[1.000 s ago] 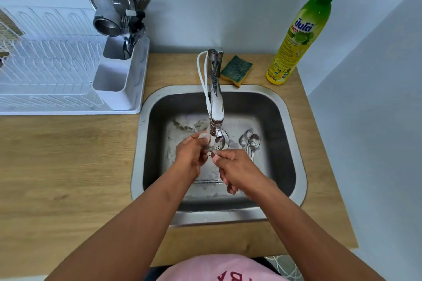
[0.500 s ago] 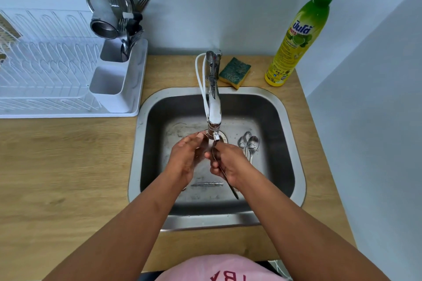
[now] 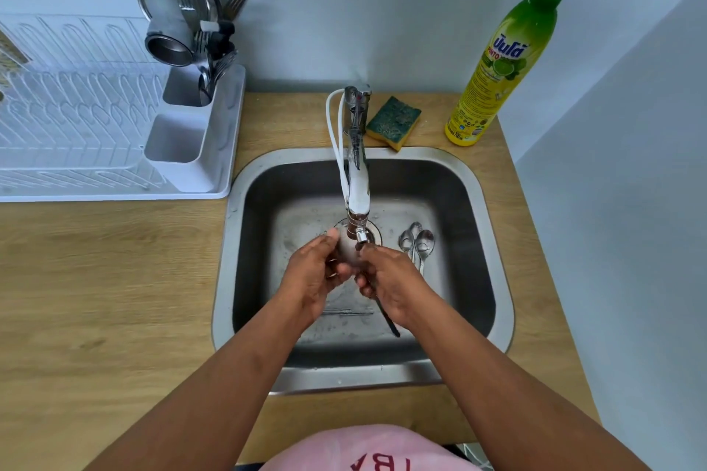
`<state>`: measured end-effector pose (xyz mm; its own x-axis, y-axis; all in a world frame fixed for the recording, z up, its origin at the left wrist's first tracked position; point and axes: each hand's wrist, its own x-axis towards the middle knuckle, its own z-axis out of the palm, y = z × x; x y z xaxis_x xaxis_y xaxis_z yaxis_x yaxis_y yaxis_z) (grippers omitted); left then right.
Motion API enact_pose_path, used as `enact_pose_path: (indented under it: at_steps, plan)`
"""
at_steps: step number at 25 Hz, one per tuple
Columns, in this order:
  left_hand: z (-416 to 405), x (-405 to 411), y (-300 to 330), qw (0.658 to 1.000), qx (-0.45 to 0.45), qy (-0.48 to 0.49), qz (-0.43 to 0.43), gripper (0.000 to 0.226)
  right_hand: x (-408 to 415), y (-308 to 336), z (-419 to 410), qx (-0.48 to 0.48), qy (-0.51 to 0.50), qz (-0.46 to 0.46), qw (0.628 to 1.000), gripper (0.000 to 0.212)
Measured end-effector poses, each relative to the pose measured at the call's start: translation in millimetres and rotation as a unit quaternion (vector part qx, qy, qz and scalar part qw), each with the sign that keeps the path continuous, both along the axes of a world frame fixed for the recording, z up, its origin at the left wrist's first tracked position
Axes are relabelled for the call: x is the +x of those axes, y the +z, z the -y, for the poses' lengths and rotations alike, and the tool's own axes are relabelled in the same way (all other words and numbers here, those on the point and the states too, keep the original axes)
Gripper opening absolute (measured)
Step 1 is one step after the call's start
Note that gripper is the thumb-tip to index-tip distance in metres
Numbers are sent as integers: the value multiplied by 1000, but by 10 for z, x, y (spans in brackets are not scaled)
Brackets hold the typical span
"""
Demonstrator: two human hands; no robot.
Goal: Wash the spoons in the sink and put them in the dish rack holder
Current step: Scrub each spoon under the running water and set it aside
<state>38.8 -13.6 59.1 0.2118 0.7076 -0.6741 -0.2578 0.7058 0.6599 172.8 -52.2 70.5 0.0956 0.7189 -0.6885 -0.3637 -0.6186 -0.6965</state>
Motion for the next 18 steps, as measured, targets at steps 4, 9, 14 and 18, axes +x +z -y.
enact_pose_path:
  at_steps: [4, 9, 14, 18]
  plan:
    - [110, -155, -215, 972, -154, -46, -170, 22, -9, -4, 15, 13, 26, 56, 998, 6]
    - [334, -275, -653, 923, -247, -177, -238, 36, -69, -50, 14, 29, 4, 73, 997, 19]
    - [65, -193, -868, 923, -154, -27, -352, 20, 72, -198, 102, 43, -45, 56, 996, 14]
    - [57, -90, -784, 929, -51, -75, -359, 12, 383, -503, 126, -42, -107, 250, 961, 26]
